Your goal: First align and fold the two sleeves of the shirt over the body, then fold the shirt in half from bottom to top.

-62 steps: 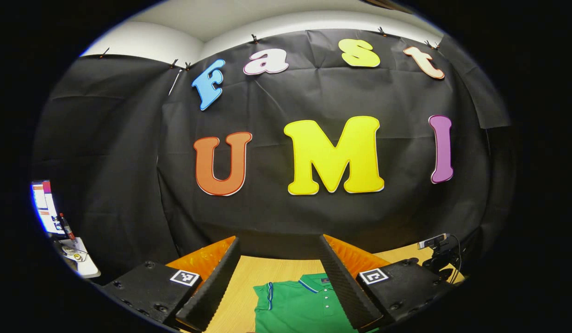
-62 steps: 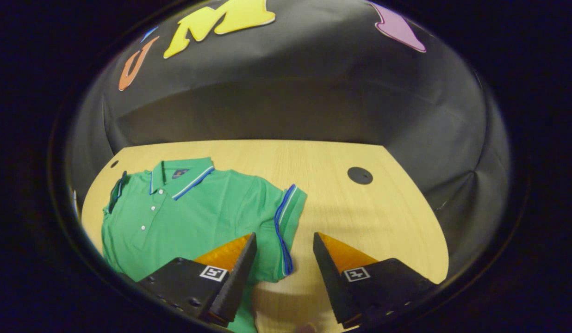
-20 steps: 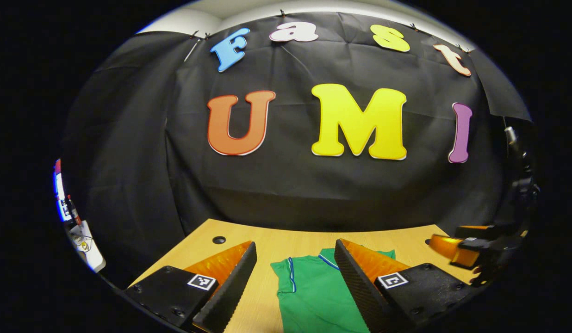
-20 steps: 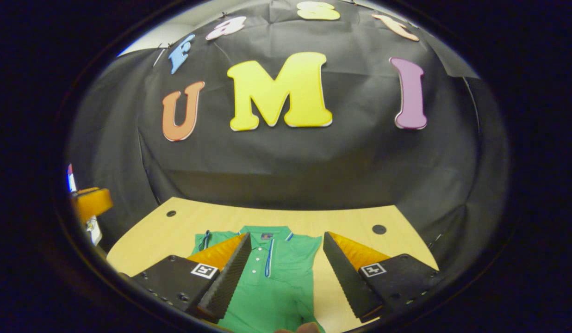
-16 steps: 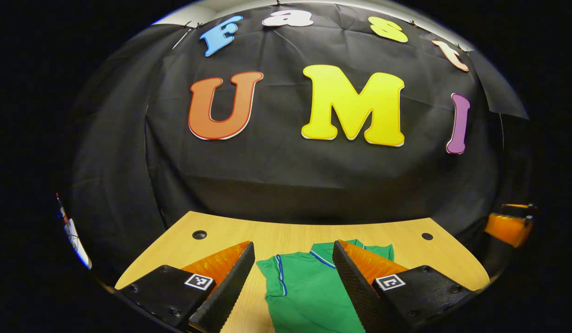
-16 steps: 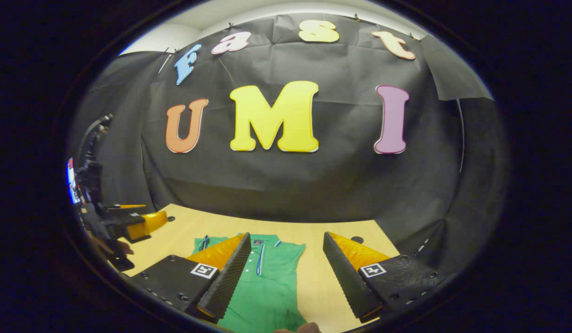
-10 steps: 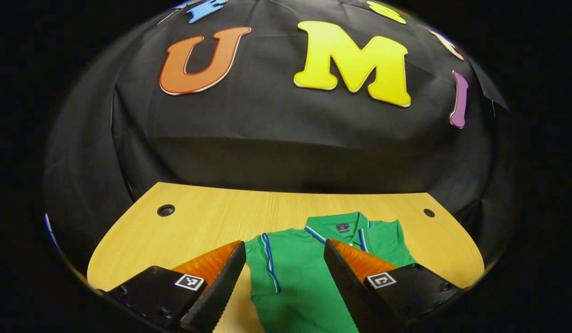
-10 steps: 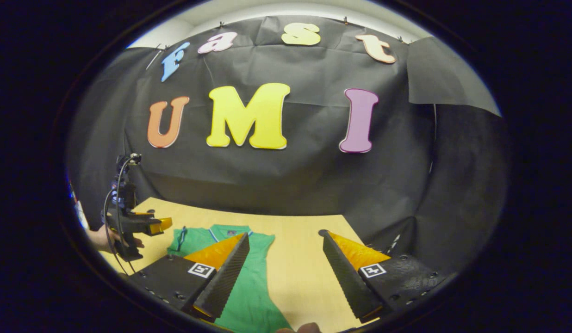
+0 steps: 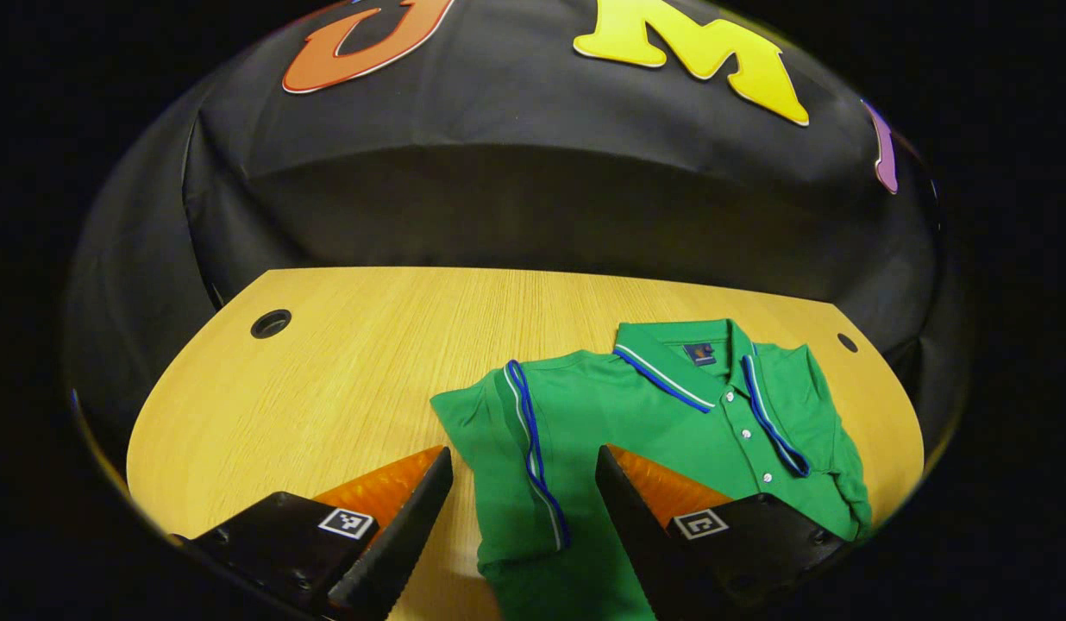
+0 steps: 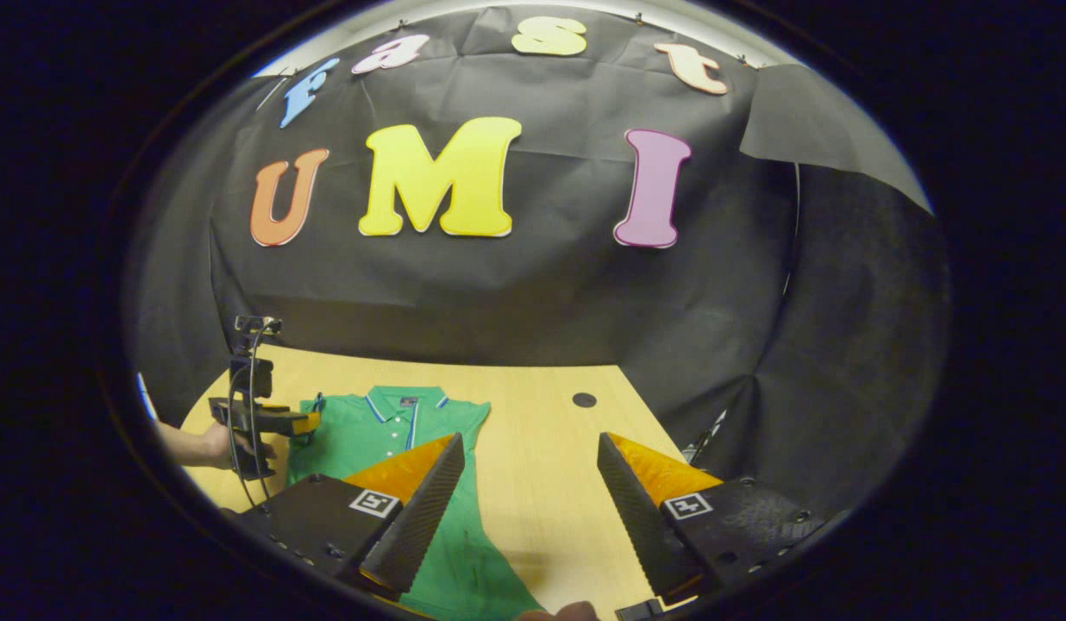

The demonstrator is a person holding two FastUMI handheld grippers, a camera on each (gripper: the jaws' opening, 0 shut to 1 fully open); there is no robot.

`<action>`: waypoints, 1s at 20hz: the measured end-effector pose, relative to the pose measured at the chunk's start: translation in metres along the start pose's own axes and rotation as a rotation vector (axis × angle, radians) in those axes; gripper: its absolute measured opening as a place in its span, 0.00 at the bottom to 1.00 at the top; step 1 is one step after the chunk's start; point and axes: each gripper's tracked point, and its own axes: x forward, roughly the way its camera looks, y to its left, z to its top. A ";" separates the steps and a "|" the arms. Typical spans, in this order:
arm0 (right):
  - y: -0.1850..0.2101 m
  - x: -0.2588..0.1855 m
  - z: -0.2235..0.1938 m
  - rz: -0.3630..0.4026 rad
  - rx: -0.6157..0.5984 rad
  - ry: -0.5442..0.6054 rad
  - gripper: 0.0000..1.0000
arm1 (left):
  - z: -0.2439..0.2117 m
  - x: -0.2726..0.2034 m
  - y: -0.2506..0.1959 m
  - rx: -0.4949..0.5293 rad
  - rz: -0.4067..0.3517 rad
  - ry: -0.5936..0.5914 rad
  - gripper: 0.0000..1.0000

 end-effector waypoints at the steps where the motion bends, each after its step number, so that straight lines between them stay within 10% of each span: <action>1: -0.001 0.001 0.001 -0.006 0.006 0.002 0.97 | -0.002 0.002 0.001 0.010 -0.002 0.007 1.00; 8: 0.009 0.008 -0.010 -0.002 0.011 0.042 0.97 | -0.017 0.008 0.010 0.010 -0.027 0.054 0.71; 12: 0.018 0.013 -0.016 0.025 0.005 0.054 0.97 | -0.009 0.000 0.020 0.014 -0.020 0.021 0.34; 20: 0.023 0.017 -0.026 0.052 0.006 0.087 0.95 | -0.010 -0.003 0.021 -0.005 -0.096 0.028 0.09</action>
